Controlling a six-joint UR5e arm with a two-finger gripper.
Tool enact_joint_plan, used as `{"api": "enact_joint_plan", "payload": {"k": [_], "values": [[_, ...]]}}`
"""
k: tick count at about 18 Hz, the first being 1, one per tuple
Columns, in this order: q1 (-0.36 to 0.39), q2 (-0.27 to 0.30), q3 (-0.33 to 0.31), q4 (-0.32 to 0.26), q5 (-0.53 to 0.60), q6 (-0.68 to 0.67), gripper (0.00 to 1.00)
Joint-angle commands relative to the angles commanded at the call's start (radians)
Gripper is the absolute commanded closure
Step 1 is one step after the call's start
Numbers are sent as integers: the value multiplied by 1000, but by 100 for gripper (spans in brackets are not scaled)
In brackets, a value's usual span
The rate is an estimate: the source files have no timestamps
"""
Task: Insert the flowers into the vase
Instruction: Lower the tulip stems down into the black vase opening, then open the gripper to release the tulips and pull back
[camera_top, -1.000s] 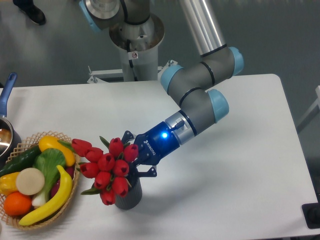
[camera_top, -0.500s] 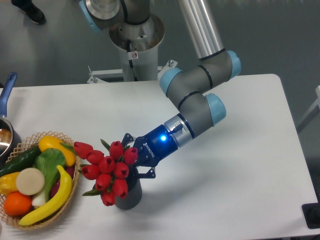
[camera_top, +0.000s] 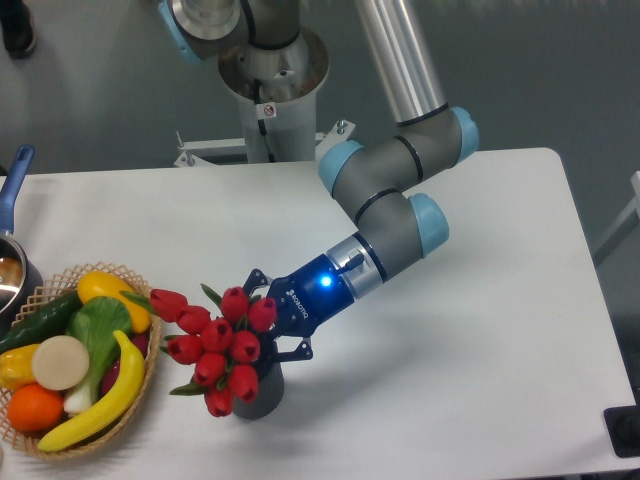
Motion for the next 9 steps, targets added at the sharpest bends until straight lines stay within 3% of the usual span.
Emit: {"api": "enact_joint_plan", "payload": {"k": [7, 9], "values": [[2, 3, -6, 0, -2, 0, 35], [2, 5, -11, -2, -2, 0, 12]]}}
